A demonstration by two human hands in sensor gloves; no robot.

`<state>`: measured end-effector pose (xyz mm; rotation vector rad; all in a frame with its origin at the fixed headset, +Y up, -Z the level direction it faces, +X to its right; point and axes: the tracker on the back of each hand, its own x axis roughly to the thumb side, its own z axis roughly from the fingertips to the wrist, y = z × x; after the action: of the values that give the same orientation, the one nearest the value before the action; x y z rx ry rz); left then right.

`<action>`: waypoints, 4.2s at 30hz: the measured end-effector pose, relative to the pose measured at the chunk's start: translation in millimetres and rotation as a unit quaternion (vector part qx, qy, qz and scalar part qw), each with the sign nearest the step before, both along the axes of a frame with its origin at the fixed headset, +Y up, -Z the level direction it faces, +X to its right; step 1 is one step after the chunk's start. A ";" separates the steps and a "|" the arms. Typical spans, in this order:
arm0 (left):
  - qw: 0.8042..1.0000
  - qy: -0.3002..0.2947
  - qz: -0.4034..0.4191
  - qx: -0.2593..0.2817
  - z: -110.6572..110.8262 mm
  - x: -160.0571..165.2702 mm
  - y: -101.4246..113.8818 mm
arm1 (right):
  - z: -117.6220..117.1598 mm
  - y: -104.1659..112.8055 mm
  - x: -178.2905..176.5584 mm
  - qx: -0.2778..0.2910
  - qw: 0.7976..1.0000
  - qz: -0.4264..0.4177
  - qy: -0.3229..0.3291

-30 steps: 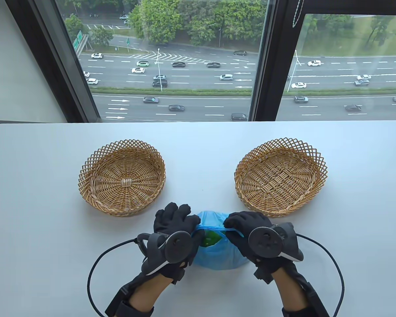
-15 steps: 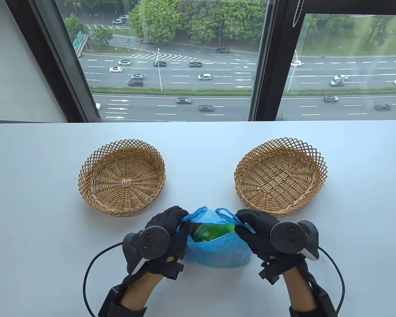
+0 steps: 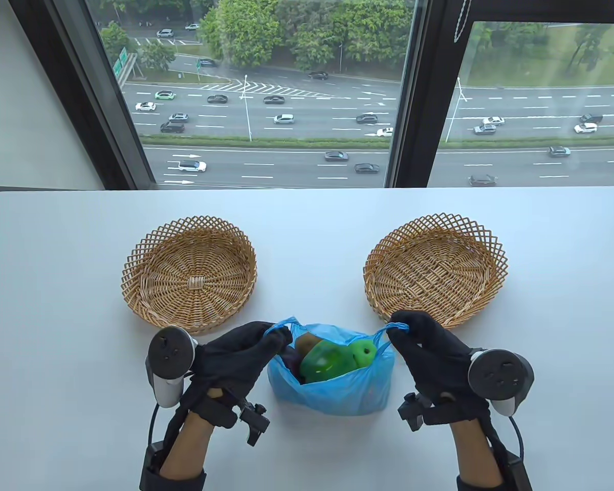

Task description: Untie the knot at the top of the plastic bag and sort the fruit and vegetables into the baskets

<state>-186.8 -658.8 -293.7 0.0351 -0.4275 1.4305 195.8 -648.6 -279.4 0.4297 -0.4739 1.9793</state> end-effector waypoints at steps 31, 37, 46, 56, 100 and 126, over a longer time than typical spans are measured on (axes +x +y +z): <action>0.836 0.284 -0.469 0.002 -8.4 -30.6 -28.9 | -31.0 -37.1 37.0 -0.252 0.913 0.312 -0.080; 0.872 0.333 -0.347 0.091 10.5 -31.8 -2.6 | -14.0 -9.2 58.9 -0.224 0.958 0.178 -0.025; 0.821 0.311 -0.406 0.253 31.9 34.4 16.9 | 33.1 32.1 6.1 0.050 0.956 0.216 -0.193; 0.744 0.308 -0.523 0.279 32.5 75.5 5.5 | 51.6 15.5 -93.4 0.160 0.880 0.401 -0.196; 0.948 0.131 -0.289 0.009 -9.3 6.7 -36.4 | -12.5 -20.8 -25.2 -0.117 0.930 0.348 -0.021; 0.764 0.055 -0.638 0.081 0.2 62.6 -18.0 | -13.1 -28.7 -79.5 -0.129 0.793 0.595 -0.001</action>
<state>-124.2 -676.7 -293.5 -0.0326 -0.3442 0.0250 116.3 -677.3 -292.5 0.6284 0.1807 3.2030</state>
